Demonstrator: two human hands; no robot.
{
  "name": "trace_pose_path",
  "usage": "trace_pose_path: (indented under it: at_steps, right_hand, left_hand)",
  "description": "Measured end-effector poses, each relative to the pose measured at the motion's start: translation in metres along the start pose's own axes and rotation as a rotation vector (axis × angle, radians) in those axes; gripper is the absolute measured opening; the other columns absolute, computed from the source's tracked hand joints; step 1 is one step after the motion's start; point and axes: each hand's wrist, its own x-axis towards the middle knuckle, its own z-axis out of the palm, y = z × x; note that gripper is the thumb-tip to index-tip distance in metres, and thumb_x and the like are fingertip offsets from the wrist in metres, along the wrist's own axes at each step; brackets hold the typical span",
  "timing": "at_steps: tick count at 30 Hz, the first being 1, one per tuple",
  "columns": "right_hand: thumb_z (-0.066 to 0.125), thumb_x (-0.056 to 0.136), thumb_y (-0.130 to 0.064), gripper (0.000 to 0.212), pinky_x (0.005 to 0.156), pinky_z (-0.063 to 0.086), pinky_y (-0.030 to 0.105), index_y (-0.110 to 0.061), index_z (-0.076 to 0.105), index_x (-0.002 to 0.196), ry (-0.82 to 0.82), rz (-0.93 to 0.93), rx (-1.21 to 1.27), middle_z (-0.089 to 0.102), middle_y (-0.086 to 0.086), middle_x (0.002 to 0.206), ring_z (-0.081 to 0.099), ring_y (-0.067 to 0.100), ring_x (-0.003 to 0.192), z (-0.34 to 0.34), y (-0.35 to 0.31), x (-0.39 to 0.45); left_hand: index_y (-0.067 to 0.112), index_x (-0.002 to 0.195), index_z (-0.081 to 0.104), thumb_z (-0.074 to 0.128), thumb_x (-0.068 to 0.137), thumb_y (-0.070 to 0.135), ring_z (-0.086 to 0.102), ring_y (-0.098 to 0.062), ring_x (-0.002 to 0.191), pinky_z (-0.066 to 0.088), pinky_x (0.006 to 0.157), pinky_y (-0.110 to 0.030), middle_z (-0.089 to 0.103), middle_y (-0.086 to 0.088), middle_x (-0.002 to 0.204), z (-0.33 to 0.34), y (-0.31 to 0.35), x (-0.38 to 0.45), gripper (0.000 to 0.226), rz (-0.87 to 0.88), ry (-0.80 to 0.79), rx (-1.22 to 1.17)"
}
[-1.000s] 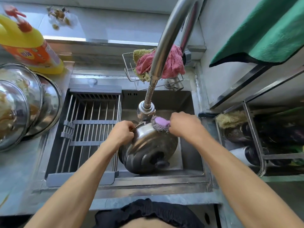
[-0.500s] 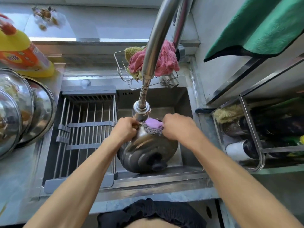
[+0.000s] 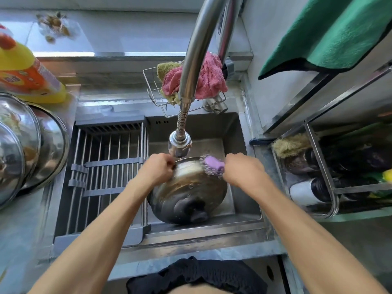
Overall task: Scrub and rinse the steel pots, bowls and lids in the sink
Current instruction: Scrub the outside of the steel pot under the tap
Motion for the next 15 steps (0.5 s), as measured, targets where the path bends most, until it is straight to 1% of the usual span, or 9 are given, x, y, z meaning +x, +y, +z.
trace_pose_path:
  at_steps: [1, 2, 4, 6, 8, 10, 12, 13, 15]
  right_hand:
    - [0.046, 0.093, -0.022, 0.029, 0.083, 0.045, 0.038, -0.012, 0.057, 0.118, 0.022, -0.046, 0.032, 0.062, 0.012, 0.118, 0.061, 0.035, 0.106, 0.001, -0.009, -0.001]
    - [0.048, 0.091, -0.021, 0.029, 0.080, 0.044, 0.038, -0.014, 0.058, 0.116, 0.022, -0.081, 0.068, 0.063, 0.011, 0.115, 0.062, 0.035, 0.103, 0.003, -0.017, -0.002]
    - [0.048, 0.089, -0.023, 0.028, 0.076, 0.043, 0.036, -0.016, 0.061, 0.114, -0.010, -0.079, 0.108, 0.064, 0.010, 0.111, 0.061, 0.033, 0.095, 0.003, -0.017, -0.001]
    - [0.044, 0.093, -0.029, 0.030, 0.079, 0.047, 0.038, -0.014, 0.060, 0.114, -0.046, 0.010, 0.131, 0.063, 0.011, 0.110, 0.061, 0.033, 0.094, 0.001, -0.001, 0.001]
    - [0.040, 0.096, -0.032, 0.034, 0.083, 0.048, 0.040, -0.012, 0.058, 0.116, -0.053, 0.051, 0.105, 0.062, 0.013, 0.113, 0.061, 0.034, 0.100, 0.003, 0.006, -0.001]
    - [0.044, 0.094, -0.026, 0.028, 0.080, 0.045, 0.038, -0.013, 0.058, 0.115, 0.012, -0.022, 0.107, 0.062, 0.012, 0.114, 0.062, 0.034, 0.102, 0.006, -0.008, -0.003]
    - [0.047, 0.091, -0.022, 0.026, 0.073, 0.040, 0.036, -0.016, 0.059, 0.113, 0.040, -0.096, 0.137, 0.063, 0.010, 0.113, 0.061, 0.034, 0.100, 0.009, -0.022, -0.002]
    - [0.047, 0.091, -0.023, 0.026, 0.073, 0.040, 0.035, -0.017, 0.060, 0.113, 0.022, -0.090, 0.144, 0.063, 0.010, 0.111, 0.061, 0.034, 0.097, 0.010, -0.021, -0.002]
    - [0.045, 0.093, -0.028, 0.027, 0.075, 0.043, 0.036, -0.015, 0.060, 0.111, -0.023, -0.006, 0.126, 0.063, 0.010, 0.110, 0.060, 0.033, 0.093, 0.009, -0.003, 0.001]
  left_hand:
    - [0.010, 0.098, 0.072, 0.056, 0.086, 0.019, 0.065, -0.034, 0.089, 0.056, 0.082, -0.041, 0.073, -0.014, 0.100, 0.003, 0.009, 0.003, 0.022, 0.013, 0.003, -0.041]
    - [0.005, 0.097, 0.070, 0.054, 0.085, 0.019, 0.064, -0.036, 0.088, 0.055, 0.081, -0.042, 0.072, -0.017, 0.100, 0.007, 0.014, 0.004, 0.024, 0.013, 0.010, -0.085]
    - [0.001, 0.096, 0.073, 0.054, 0.085, 0.006, 0.064, -0.039, 0.090, 0.052, 0.080, -0.037, 0.072, -0.018, 0.098, 0.007, 0.014, 0.001, 0.022, 0.011, 0.040, -0.084]
    - [0.009, 0.098, 0.078, 0.055, 0.085, -0.001, 0.066, -0.035, 0.096, 0.050, 0.080, -0.032, 0.074, -0.014, 0.098, 0.002, 0.000, -0.002, 0.029, 0.017, 0.029, -0.031]
    - [0.015, 0.103, 0.078, 0.055, 0.084, 0.001, 0.066, -0.031, 0.099, 0.051, 0.081, -0.033, 0.075, -0.010, 0.101, -0.002, -0.009, -0.003, 0.033, 0.013, 0.018, 0.041]
    - [0.015, 0.103, 0.075, 0.056, 0.086, 0.007, 0.065, -0.034, 0.091, 0.050, 0.074, -0.036, 0.072, -0.012, 0.098, 0.002, 0.002, -0.001, 0.027, 0.027, 0.042, 0.082]
    - [0.014, 0.100, 0.071, 0.056, 0.086, 0.010, 0.058, -0.033, 0.077, 0.044, 0.068, -0.035, 0.067, -0.013, 0.090, 0.006, 0.015, -0.002, 0.020, 0.025, 0.072, 0.092]
    - [0.016, 0.099, 0.073, 0.057, 0.085, 0.008, 0.056, -0.031, 0.075, 0.044, 0.068, -0.034, 0.067, -0.011, 0.088, 0.006, 0.016, -0.004, 0.022, 0.020, 0.077, 0.088]
    - [0.022, 0.100, 0.077, 0.058, 0.083, 0.007, 0.062, -0.029, 0.081, 0.051, 0.072, -0.035, 0.072, -0.007, 0.093, 0.002, 0.004, -0.006, 0.030, 0.006, 0.064, 0.082]
